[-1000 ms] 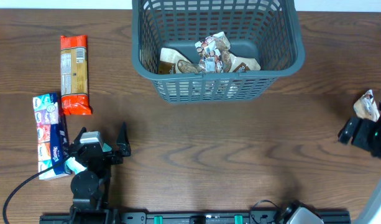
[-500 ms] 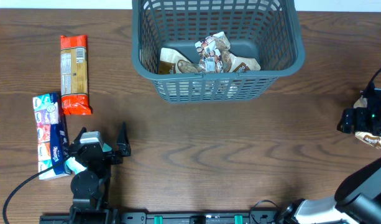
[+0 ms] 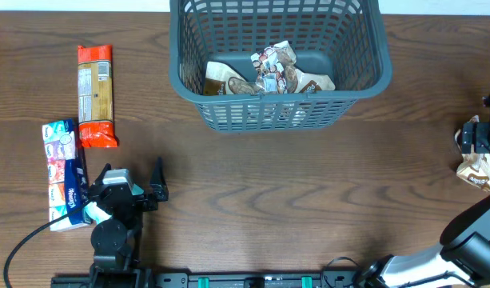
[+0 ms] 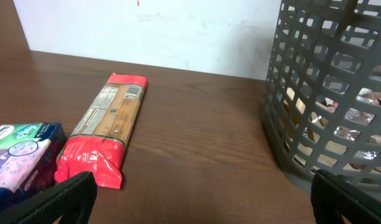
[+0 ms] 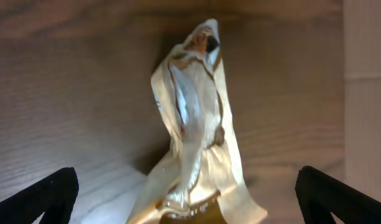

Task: Pack container
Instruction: 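Grasp the last pouch with the right gripper and lift it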

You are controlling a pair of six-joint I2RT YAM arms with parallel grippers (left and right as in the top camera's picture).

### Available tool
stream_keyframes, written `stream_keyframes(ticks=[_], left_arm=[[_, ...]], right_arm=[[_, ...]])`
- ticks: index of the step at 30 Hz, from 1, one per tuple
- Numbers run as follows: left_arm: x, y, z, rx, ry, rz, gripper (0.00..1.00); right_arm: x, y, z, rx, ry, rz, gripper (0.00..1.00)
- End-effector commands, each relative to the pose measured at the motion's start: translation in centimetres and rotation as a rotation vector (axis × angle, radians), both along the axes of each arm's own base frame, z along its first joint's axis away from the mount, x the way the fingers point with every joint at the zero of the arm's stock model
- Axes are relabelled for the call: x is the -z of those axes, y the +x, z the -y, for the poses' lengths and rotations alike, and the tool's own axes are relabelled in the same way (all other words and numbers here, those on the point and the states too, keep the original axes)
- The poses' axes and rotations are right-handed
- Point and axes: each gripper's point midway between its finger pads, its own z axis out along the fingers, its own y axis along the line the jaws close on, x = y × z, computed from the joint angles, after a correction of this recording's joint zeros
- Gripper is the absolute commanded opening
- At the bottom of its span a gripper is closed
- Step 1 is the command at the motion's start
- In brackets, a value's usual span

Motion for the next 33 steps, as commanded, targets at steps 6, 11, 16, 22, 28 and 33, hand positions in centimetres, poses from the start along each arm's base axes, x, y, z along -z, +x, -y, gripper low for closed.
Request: stream_keyframes(ticks=[6, 11, 16, 22, 28, 33], left_arm=[[1.8, -0.2, -0.5, -0.028, 0.0, -0.055, 0.99], [1.8, -0.2, -0.5, -0.028, 0.0, -0.055, 0.99], [1.8, -0.2, -0.5, -0.031, -0.012, -0.054, 0.99], [1.8, -0.2, -0.5, -0.033, -0.025, -0.054, 0.99], [1.8, -0.2, -0.5, -0.033, -0.026, -0.054, 0.99], [1.8, -0.2, -0.5, -0.033, -0.026, -0.054, 0.98]], right_arm=[[6.4, -0.3, 0.6, -0.054, 0.054, -0.134, 0.99], [9.2, -0.3, 1.2, -0.045, 0.079, -0.157, 0.99], [12.0, -0.6, 0.9, -0.035, 0.119, -0.193, 0.92], [14.2, -0.9, 0.5, -0.023, 0.16, -0.215, 0.76], [14.5, -0.3, 0.7, 0.038, 0.17, -0.178, 0.49], [14.5, 0.1, 0.5, 0.04, 0.187, -0.159, 0.3]])
